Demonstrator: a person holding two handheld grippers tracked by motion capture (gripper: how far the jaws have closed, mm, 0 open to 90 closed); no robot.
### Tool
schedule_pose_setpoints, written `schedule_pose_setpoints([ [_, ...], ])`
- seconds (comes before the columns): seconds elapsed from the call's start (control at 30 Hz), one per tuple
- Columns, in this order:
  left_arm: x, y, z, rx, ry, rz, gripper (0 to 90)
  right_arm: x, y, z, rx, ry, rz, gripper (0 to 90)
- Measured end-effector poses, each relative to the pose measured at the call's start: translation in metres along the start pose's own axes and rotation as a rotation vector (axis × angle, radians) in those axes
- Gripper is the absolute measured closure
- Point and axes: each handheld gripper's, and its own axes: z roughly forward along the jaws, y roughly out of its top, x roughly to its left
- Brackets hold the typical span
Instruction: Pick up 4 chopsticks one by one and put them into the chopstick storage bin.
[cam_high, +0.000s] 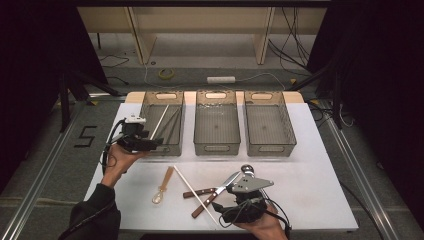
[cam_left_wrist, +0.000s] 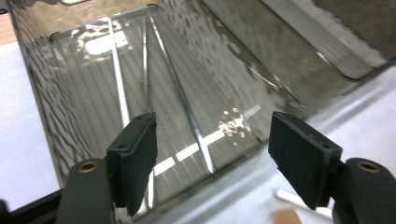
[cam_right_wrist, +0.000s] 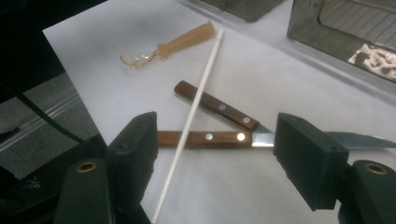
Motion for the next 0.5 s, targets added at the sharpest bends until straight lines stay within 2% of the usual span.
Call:
schedule_pose_setpoints([
  [0.07, -0.004, -0.003, -0.002, -0.007, -0.02, -0.001, 29.6, 0.0, -0.001, 0.002, 0.004, -0.001, 0.005, 32.1],
  [0.13, -0.008, -0.006, -0.004, -0.015, -0.067, -0.014, 27.7, 0.002, -0.003, 0.005, 0.02, -0.004, -0.003, 32.2],
  [0.2, -0.014, -0.009, -0.005, -0.027, -0.078, -0.01, 26.6, 0.003, -0.005, 0.008, 0.03, -0.013, -0.016, 32.2],
  [0.33, -0.027, -0.015, -0.009, -0.058, -0.091, 0.014, 25.2, 0.005, -0.007, 0.01, 0.033, -0.01, -0.01, 32.9],
  [0.5, -0.042, -0.025, -0.014, -0.102, -0.141, 0.003, 25.0, 0.009, -0.009, 0.015, 0.037, -0.004, -0.016, 35.5],
])
